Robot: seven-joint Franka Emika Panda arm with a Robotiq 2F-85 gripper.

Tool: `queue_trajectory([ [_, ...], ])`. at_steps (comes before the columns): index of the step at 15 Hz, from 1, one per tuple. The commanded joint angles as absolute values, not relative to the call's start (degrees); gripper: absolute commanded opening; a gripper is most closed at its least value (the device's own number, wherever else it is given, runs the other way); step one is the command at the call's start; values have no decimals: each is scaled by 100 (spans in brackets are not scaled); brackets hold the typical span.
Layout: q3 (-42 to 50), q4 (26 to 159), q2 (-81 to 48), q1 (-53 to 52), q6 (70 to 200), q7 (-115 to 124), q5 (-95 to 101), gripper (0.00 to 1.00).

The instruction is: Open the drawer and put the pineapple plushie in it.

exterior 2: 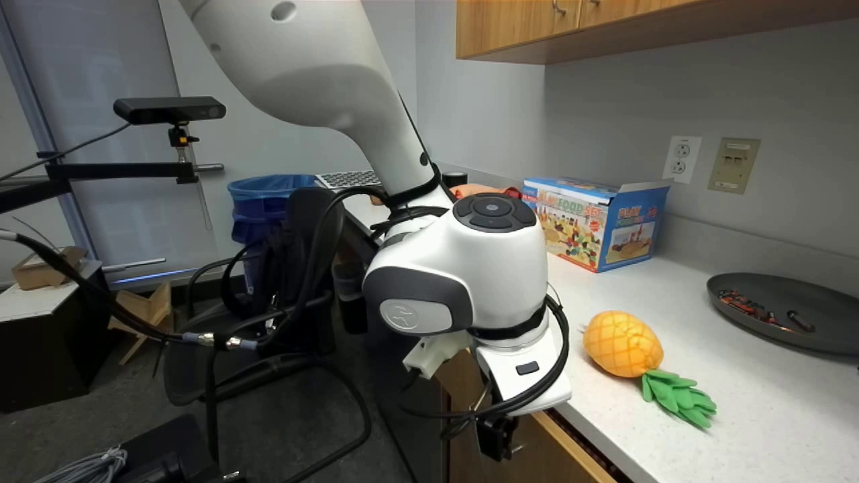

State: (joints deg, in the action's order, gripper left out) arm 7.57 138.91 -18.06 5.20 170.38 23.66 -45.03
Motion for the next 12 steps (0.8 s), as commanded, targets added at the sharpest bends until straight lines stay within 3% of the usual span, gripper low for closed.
queue_trajectory([
  [1, 422, 13688, -2101, 808, 17178, 2026, -5012, 100],
  [12, 22, 14254, -1936, 1142, 17024, 1698, -5732, 100],
])
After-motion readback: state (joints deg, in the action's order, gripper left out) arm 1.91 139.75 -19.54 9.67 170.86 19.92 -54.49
